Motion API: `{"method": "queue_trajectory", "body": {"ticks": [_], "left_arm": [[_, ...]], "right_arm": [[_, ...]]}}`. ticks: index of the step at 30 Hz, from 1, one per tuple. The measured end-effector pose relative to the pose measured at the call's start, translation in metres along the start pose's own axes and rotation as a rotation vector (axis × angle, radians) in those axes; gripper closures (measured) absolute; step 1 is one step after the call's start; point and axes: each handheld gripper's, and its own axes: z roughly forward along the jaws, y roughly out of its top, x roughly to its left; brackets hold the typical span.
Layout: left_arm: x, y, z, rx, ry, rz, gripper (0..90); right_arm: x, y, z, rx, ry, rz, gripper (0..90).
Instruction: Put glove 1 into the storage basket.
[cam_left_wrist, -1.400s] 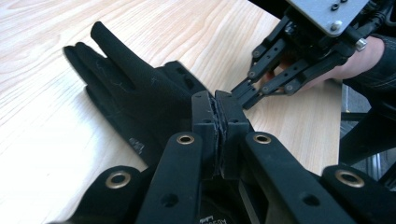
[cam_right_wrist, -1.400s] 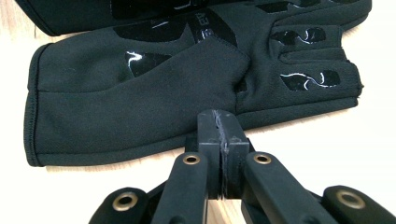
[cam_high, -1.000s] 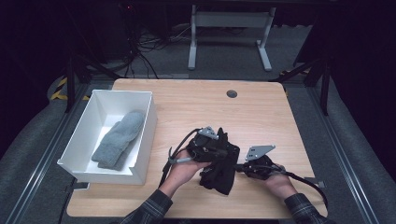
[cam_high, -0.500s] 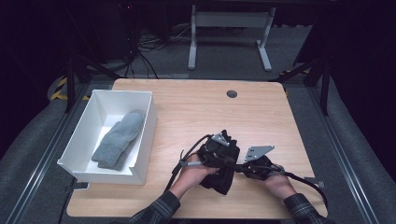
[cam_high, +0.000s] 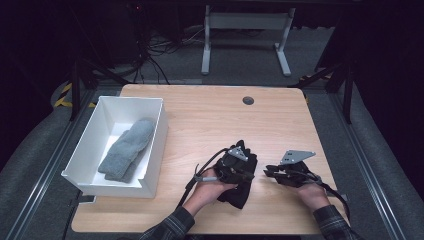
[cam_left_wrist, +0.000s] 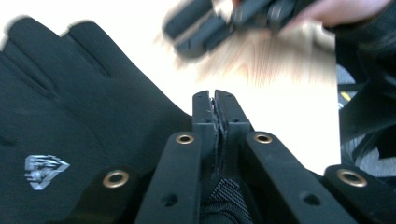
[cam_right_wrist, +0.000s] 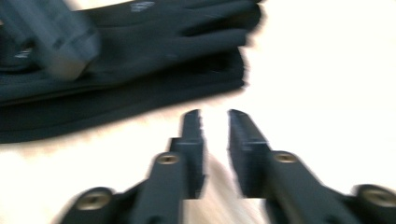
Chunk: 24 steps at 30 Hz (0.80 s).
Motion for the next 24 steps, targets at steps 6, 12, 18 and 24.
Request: {"method": "queue_trajectory", "body": {"ticks": [6,12,18,24], "left_arm": [[0.001,-0.007,0.018,0.053,0.008,0.001,89.7],[-0.002,-0.006,0.013,0.088,0.040,0.016,89.7],[-0.003,-0.009,0.003,0.144,0.076,0.043,89.8],[0.001,-0.017,-0.012,0.170,0.112,0.034,89.8]], "right_arm": [[-0.009,-0.007,-0.005,-0.002,-0.082,0.020,52.8],[-0.013,-0.012,0.000,0.028,-0.123,0.023,39.0],[-0.016,-0.016,0.003,0.054,-0.141,0.041,33.1],[-0.017,-0.016,0.004,0.049,-0.138,0.050,30.6]]}}
